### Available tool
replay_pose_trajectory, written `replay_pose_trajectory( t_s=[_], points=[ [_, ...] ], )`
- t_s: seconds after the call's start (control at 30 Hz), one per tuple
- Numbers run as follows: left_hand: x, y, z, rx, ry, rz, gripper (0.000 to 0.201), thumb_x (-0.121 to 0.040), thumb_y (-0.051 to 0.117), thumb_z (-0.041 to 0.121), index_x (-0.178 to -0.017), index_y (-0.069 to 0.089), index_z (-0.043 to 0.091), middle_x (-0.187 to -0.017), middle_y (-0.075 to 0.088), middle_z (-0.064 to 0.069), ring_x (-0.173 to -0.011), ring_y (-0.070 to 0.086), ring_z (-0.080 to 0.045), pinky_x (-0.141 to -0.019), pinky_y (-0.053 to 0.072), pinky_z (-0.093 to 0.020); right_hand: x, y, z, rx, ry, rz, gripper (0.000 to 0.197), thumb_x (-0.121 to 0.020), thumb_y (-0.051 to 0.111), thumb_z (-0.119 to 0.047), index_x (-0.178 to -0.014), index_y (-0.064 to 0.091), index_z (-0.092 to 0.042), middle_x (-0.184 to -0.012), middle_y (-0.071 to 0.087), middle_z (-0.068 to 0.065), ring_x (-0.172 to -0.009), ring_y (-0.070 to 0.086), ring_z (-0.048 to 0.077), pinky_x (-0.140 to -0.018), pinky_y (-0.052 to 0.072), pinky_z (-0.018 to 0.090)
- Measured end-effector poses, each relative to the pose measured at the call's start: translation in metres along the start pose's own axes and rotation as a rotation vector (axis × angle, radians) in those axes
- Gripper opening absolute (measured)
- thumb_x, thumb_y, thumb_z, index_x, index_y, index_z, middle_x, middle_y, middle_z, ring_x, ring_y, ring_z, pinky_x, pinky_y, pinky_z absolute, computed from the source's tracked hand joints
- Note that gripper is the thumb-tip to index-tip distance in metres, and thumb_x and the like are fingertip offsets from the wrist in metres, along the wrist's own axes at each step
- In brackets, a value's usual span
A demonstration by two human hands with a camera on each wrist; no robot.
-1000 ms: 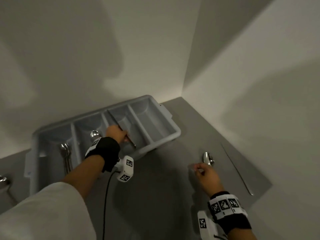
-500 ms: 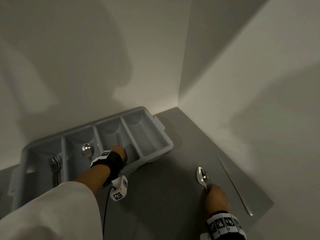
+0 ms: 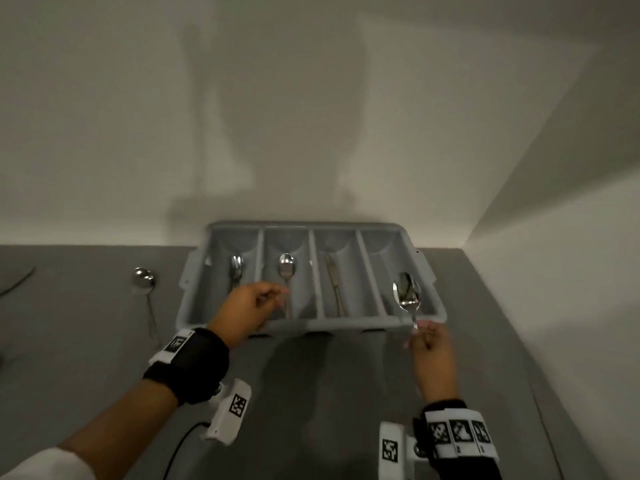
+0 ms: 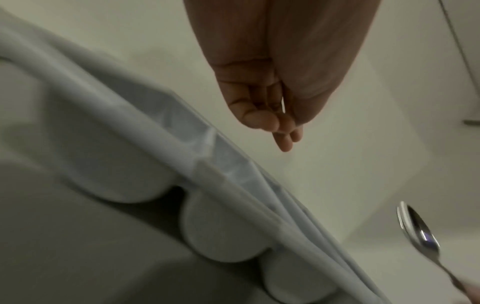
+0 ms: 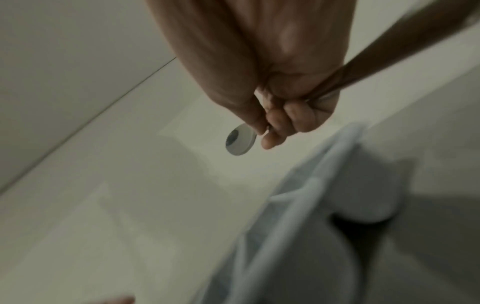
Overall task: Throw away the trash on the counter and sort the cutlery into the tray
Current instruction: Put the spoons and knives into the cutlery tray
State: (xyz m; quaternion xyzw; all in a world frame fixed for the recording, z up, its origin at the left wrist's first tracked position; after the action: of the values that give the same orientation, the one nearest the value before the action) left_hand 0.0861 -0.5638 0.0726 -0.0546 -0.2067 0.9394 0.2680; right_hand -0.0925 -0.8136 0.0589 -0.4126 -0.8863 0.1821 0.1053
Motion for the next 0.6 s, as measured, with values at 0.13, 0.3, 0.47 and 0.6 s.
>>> replay_pose_trajectory(
  t_s=[0.13,0.3,0.47,0.6],
  points=[
    [0.058,-0.064,-0.045,-0.014,-0.103,0.186,0.028,-0.088,0.051,-0.001,-0.086,0.065,0.023,-0.056,0.068,0.016,-0.032,0.045,-0.001,-0.039,0.038,-0.007,-0.025,0.094,-0.070,-0.077,-0.137,-0.134,0.022,-0.086,0.047,0.007,-0.094,0.050,-0.013,-0.082,0.053,0.005,-0.075,0.050,0.017,-0.073,0.042,0.014],
    [0.117,-0.120,-0.091,-0.055,-0.232,0.312,0.035,-0.089,0.050,0.002,-0.079,0.061,0.034,-0.056,0.066,0.014,-0.033,0.048,-0.002,-0.042,0.040,-0.007,-0.043,0.210,-0.087,0.201,-0.128,-0.379,0.022,-0.088,0.043,0.003,-0.101,0.061,0.000,-0.093,0.053,0.012,-0.099,0.057,0.029,-0.077,0.035,0.023],
    [0.159,-0.152,-0.121,-0.015,-0.327,0.392,0.036,-0.090,0.046,0.000,-0.081,0.062,0.031,-0.078,0.064,0.002,-0.039,0.053,-0.003,-0.042,0.046,-0.013,-0.038,0.259,-0.071,0.679,-0.060,-0.618,0.031,-0.087,0.051,-0.003,-0.115,0.057,0.008,-0.119,0.060,0.026,-0.111,0.056,0.035,-0.082,0.044,0.031],
    [0.186,-0.168,-0.136,0.015,-0.383,0.422,0.034,-0.091,0.045,0.002,-0.083,0.061,0.031,-0.079,0.064,0.005,-0.044,0.054,-0.002,-0.045,0.047,-0.014,-0.035,0.271,-0.066,0.865,-0.109,-0.691,0.026,-0.080,0.055,-0.001,-0.103,0.061,0.009,-0.111,0.064,0.027,-0.103,0.061,0.035,-0.073,0.042,0.029]
  ],
)
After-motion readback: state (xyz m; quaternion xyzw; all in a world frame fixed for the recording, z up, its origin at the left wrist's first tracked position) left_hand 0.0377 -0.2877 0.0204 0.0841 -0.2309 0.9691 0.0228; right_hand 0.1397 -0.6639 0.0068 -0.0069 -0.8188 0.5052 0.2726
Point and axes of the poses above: each hand's wrist, its own x-axis away from the middle knuckle, its own y-axis out of the palm, z = x × y, the point moved 5 cm from there along -x, towards the middle knuckle
